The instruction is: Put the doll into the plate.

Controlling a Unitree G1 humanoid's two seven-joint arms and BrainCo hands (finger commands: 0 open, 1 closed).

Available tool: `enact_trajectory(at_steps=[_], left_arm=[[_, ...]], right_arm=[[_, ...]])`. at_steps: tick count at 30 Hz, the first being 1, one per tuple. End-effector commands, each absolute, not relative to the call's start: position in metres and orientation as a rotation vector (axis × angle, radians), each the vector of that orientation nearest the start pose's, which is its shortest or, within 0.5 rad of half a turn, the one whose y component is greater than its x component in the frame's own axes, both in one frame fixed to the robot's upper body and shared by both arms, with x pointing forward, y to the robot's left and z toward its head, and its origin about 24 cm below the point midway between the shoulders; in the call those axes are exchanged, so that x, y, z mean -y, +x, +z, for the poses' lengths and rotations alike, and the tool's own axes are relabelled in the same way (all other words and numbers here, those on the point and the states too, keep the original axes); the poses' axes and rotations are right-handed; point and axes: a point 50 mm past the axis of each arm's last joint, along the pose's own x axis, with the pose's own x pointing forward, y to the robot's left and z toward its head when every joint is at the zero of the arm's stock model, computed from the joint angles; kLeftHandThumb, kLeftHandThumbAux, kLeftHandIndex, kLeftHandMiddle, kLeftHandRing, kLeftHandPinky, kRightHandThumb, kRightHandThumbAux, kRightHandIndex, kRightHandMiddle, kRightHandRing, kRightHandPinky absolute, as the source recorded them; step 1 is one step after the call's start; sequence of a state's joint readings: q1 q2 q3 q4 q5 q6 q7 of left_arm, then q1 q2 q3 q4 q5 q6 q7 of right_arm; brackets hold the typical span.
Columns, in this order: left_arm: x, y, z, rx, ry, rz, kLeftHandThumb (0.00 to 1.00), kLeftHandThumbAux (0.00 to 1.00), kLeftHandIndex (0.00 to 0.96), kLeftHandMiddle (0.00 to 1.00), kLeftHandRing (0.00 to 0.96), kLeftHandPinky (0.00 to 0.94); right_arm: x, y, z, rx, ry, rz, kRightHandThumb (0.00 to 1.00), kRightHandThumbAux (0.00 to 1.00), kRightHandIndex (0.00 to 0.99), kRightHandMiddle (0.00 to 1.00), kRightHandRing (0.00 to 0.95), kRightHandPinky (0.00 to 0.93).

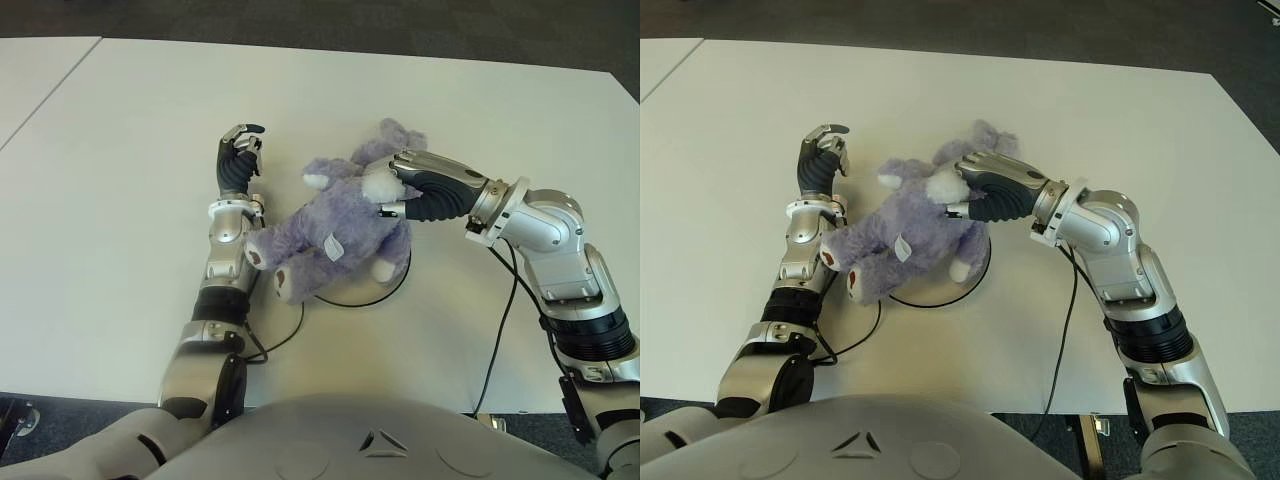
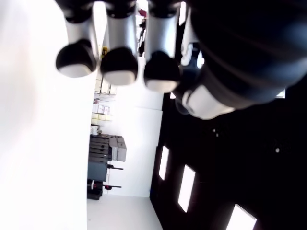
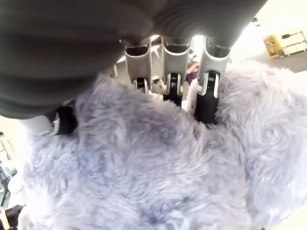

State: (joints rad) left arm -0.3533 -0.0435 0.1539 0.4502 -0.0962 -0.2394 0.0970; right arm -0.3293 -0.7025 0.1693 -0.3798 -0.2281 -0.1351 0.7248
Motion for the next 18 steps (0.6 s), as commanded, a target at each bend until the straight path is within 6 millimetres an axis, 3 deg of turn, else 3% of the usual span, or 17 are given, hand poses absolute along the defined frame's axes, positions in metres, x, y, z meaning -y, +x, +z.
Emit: enact_trajectory(at_steps=[1,12,18], left_arm=[[-0.159,0.312,0.035,0.032,-0.171,0.183,0.71,0.704,0.442,0.868,0.868,0.849],[-0.161,0.317,0.048,0.06,-0.167,0.167,0.709,0.704,0.442,0.87,0.87,0.838],[-0.163,0.32,0.052,0.061,-0.169,0.151,0.708,0.705,0.442,0.871,0.87,0.833]], right_arm=[[0.146,0.256,0.175,0.393,-1.181,0.948,0.59,0.235,0.0,0.0,0.004,0.031],[0.16,0.258,0.187,0.406,-1.029,0.919,0.531,0.202,0.0,0.0,0.0,0.001],[0.162,0.26,0.19,0.329,-0.883,0.892,0.59,0.233,0.0,0.0,0.0,0.109]])
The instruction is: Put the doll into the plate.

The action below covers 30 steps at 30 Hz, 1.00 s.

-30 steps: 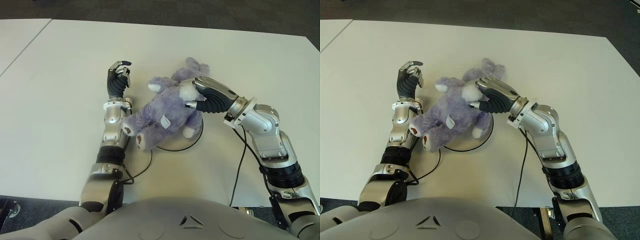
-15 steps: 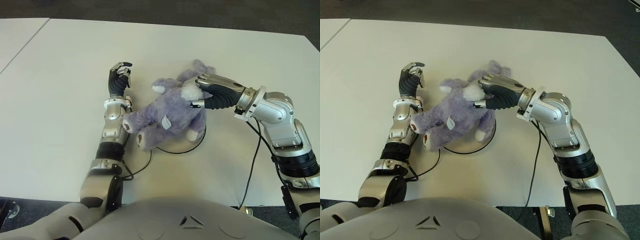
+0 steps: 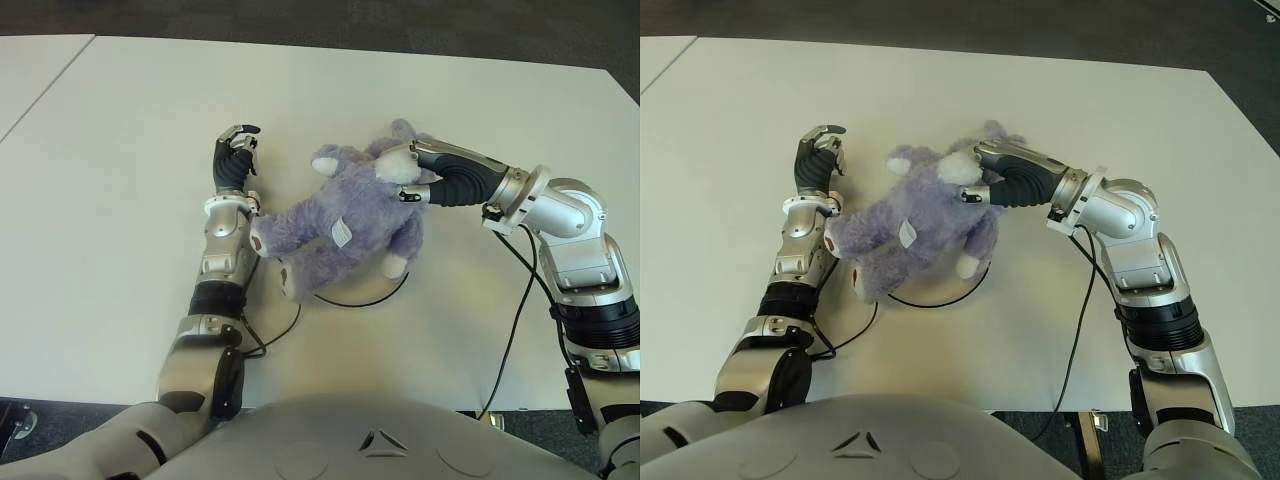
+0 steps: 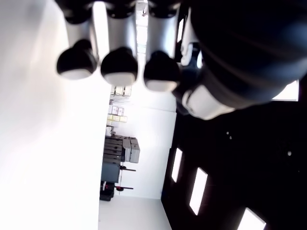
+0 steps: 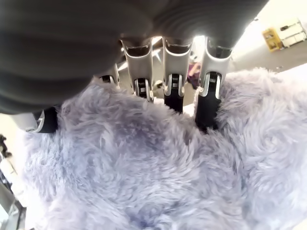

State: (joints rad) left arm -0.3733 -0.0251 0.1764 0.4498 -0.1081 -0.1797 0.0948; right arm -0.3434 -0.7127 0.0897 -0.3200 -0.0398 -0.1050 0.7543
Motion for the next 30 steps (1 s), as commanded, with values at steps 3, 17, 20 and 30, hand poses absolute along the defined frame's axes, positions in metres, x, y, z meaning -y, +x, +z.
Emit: enact_trajectory(at_steps=[3,17,20,30], left_arm=[[-0.164,0.321,0.054,0.06,-0.168,0.146,0.708,0.705,0.442,0.871,0.87,0.828],[-0.166,0.326,0.059,0.054,-0.165,0.146,0.708,0.705,0.442,0.87,0.868,0.831],[-0.166,0.327,0.06,0.058,-0.166,0.143,0.708,0.705,0.442,0.87,0.868,0.832],[-0.166,0.327,0.061,0.065,-0.166,0.136,0.708,0.705,0.442,0.871,0.869,0.829]], right_arm=[[0.165,0.262,0.196,0.321,-0.839,0.878,0.632,0.249,0.0,0.0,0.001,0.153],[0.182,0.275,0.202,0.319,-0.704,0.984,0.586,0.218,0.0,0.0,0.0,0.012],[0.185,0.276,0.2,0.324,-0.703,0.967,0.584,0.214,0.0,0.0,0.0,0.032],[0.187,0.276,0.196,0.357,-0.701,0.965,0.573,0.197,0.0,0.0,0.0,0.017]])
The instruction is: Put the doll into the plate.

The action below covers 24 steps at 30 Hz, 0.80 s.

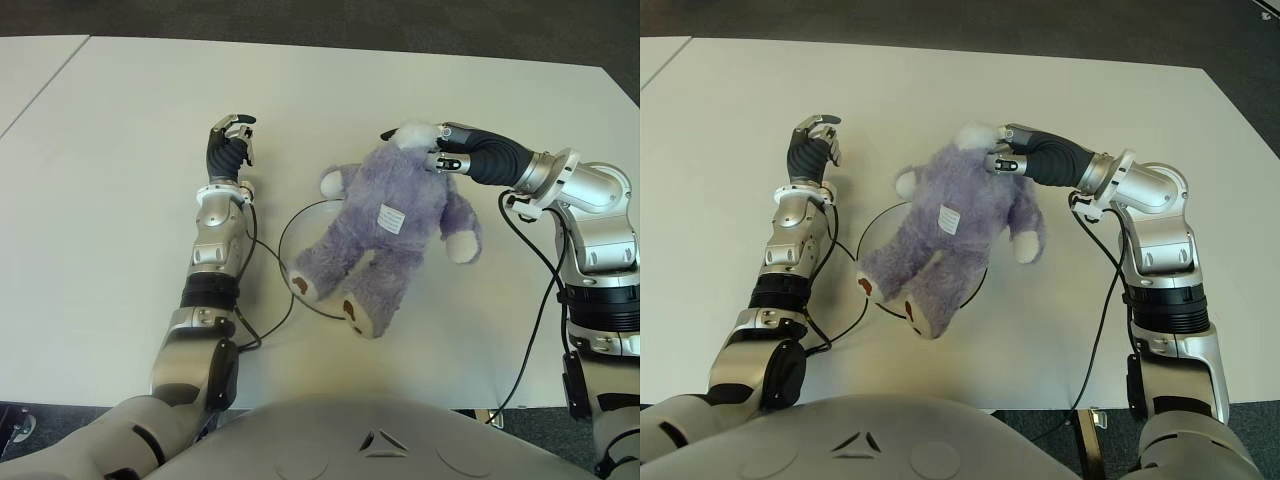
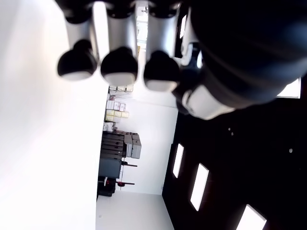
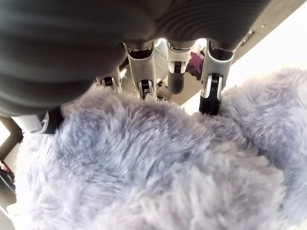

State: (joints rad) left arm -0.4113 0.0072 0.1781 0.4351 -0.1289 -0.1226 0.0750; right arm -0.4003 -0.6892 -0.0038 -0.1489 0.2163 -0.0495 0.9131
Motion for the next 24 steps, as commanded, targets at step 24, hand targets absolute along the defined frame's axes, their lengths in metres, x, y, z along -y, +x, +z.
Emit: enact_trajectory(at_steps=[24], left_arm=[[-0.1642,0.325,0.061,0.073,-0.16,0.136,0.708,0.705,0.442,0.87,0.869,0.84]], right_arm=[[0.182,0.2693,0.191,0.421,-0.869,0.982,0.53,0.159,0.0,0.0,0.0,0.0]])
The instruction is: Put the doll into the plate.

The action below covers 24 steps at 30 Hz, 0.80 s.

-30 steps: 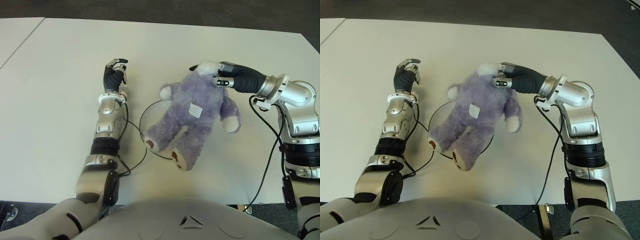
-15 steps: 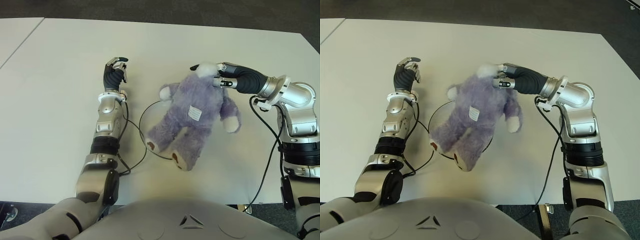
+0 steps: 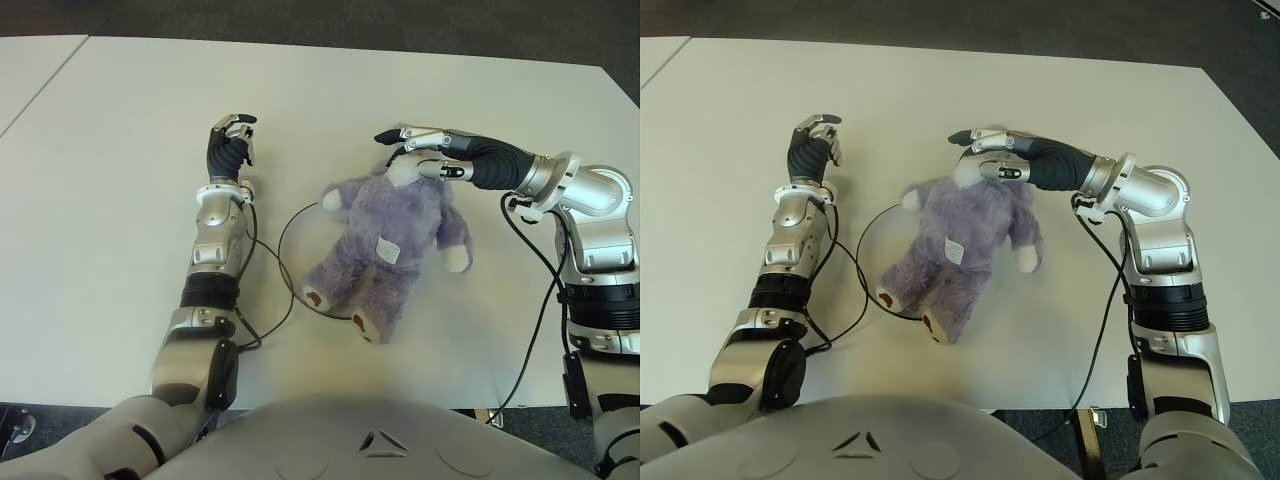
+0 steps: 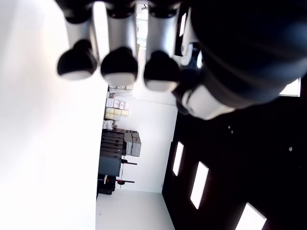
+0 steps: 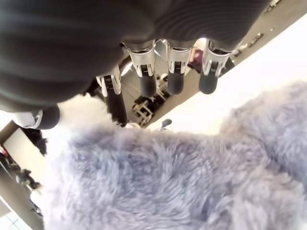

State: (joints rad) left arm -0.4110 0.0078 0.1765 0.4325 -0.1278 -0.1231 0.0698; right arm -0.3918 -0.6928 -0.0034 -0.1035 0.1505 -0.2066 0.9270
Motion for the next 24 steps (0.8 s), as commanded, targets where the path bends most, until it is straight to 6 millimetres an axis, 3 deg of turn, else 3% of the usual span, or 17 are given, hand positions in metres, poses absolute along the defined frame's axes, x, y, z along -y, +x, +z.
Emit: enact_trajectory(at_steps=[1,14,24], left_arm=[[-0.164,0.325,0.061,0.074,-0.16,0.136,0.708,0.705,0.442,0.869,0.869,0.837],[-0.162,0.324,0.061,0.07,-0.173,0.133,0.708,0.705,0.442,0.867,0.867,0.834],[-0.161,0.323,0.06,0.067,-0.177,0.131,0.708,0.705,0.442,0.866,0.867,0.835]], right_arm=[[0.179,0.267,0.193,0.436,-0.877,0.995,0.53,0.155,0.0,0.0,0.0,0.0],[0.162,0.249,0.207,0.488,-1.052,0.91,0.58,0.166,0.0,0.0,0.0,0.0],[0.164,0.248,0.209,0.49,-1.018,0.867,0.649,0.192,0.0,0.0,0.0,0.0]])
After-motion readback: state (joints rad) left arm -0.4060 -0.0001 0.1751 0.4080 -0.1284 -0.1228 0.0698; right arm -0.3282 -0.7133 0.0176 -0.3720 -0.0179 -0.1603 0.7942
